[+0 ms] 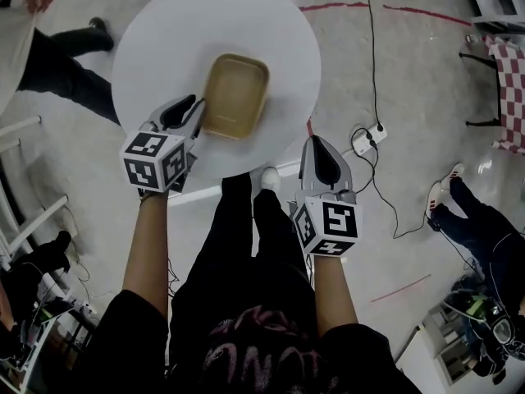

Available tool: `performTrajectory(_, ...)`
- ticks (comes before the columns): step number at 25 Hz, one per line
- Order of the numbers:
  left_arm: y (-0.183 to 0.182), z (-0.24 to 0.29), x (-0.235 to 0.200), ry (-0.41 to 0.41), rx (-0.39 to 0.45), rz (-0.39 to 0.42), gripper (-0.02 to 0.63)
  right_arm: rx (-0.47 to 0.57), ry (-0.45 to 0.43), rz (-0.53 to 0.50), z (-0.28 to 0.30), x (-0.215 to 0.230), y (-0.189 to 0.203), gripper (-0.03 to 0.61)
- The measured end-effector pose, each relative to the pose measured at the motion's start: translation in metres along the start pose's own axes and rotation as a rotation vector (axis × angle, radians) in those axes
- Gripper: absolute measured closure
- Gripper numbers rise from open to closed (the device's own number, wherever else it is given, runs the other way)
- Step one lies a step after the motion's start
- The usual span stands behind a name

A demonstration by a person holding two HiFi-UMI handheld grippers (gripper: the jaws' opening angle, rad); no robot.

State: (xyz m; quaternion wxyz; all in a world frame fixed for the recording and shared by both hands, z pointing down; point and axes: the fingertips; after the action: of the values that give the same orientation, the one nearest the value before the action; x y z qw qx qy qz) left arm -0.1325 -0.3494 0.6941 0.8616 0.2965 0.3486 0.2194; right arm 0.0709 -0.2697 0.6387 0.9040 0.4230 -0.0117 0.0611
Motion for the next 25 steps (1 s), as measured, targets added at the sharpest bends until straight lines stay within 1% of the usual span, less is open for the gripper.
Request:
performTrajectory(3,-0.002,0.005,0.000,0.019,0.001,-0.013,0.554,-0.003,0.000,-0.002,0.005,0.002,-0.001,0.580)
performTrajectory(5,-0.007,0.008,0.000,0.024,0.000,-0.014,0.578,-0.004,0.001,-0.002,0.008,0.003,-0.004,0.580)
performTrajectory(15,-0.012,0.016,0.000,0.010,0.022,-0.041,0.588,-0.004,0.005,-0.004,0.013,0.014,-0.005,0.580)
performTrajectory(16,-0.013,0.017,0.001,0.009,0.025,-0.042,0.601,-0.005,0.006,-0.004,0.013,0.016,-0.005,0.580)
performTrajectory(21,-0.015,0.017,0.005,0.007,0.029,-0.046,0.601,-0.005,0.005,-0.003,0.009,0.018,-0.004,0.580)
performTrajectory(25,-0.016,0.012,0.008,0.005,0.053,-0.049,0.603,0.001,0.006,0.000,0.005,0.018,-0.002,0.580)
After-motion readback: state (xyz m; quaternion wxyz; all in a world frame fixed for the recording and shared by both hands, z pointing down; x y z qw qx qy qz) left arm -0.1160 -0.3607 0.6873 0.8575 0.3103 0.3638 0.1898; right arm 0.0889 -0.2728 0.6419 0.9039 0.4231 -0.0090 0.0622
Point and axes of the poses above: the fingertips, and each gripper's own axes: z forward along the fingers, x to its right, y out of its underside, and after that the axes turned 14 degrees about y, right-handed
